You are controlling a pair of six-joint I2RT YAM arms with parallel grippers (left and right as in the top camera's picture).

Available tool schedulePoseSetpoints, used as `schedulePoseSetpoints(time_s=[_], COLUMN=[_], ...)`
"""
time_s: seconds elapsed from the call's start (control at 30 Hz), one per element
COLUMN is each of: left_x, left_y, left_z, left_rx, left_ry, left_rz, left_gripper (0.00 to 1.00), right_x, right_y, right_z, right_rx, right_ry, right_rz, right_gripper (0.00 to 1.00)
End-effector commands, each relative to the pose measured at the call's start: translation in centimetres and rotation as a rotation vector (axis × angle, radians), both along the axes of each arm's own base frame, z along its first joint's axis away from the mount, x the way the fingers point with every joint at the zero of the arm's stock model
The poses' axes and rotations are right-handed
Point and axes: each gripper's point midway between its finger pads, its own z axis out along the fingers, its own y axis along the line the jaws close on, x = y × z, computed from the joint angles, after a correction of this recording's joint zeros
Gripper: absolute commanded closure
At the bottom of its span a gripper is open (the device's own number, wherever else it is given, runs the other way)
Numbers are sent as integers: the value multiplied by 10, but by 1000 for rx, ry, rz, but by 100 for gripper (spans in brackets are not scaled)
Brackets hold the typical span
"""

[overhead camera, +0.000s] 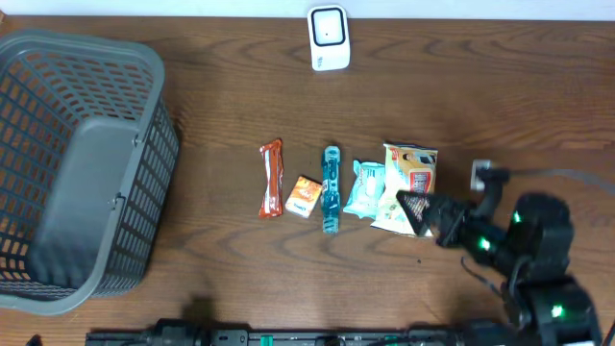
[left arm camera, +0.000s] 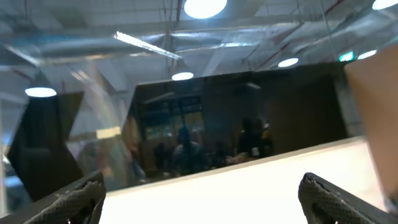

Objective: Scan the item barcode
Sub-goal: 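Move the right gripper from rest toward the blue bottle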

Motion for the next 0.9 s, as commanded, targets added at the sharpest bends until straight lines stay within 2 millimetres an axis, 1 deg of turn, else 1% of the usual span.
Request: schedulePoseSetpoints(time_s=[0.0, 0.07, 0.1, 0.17, 0.2, 0.23, 0.27, 0.33, 0.37, 0.43, 0.57, 0.6, 0.67, 0.73, 0.8, 0.87], left_x=[-1, -1, 0, 0, 1, 2, 5, 10, 13, 16, 20, 21, 25, 28, 30, 30], left_y=[-1, -1, -1, -1, -1, -1, -1, -1, -2, -2, -2, -2, -2, -3, -3, -3], left_z=[1, 1, 1, 0, -2, -3, -8, -17, -22, -25, -28, -29, -33, -35, -37, -37], left_rx=[94, 94, 94, 95, 95, 96, 98, 102, 105, 106, 107, 107, 109, 109, 110, 110], left_ry=[-40, -40, -39, -36, -28, -19, 5, 46, 68, 82, 93, 97, 109, 118, 124, 124], left_rz=[54, 60, 63, 64, 63, 62, 61, 59, 58, 57, 57, 57, 56, 56, 55, 55], left_gripper=[2, 2, 2, 2, 2, 2, 2, 2, 2, 2, 2, 2, 2, 2, 2, 2], right_x=[37, 52, 61, 67, 71, 74, 79, 85, 89, 94, 96, 96, 96, 99, 107, 116], right_y=[16, 40, 59, 76, 92, 101, 114, 122, 126, 130, 131, 130, 129, 130, 133, 131], right_z=[-2, -22, -46, -71, -91, -103, -120, -137, -146, -156, -161, -164, -170, -178, -183, -181], right_rx=[-227, -321, -393, -452, -479, -489, -511, -538, -552, -562, -544, -547, -562, -572, -557, -547], right_ry=[-9, 47, 109, 166, 217, 242, 277, 309, 329, 359, 382, 386, 392, 393, 382, 361], right_rz=[-27, -39, -67, -80, -96, -101, -101, -102, -104, -118, -150, -152, -156, -160, -167, -184], right_gripper=[1, 1, 1, 1, 1, 1, 1, 1, 3, 8, 18, 18, 13, 12, 11, 10])
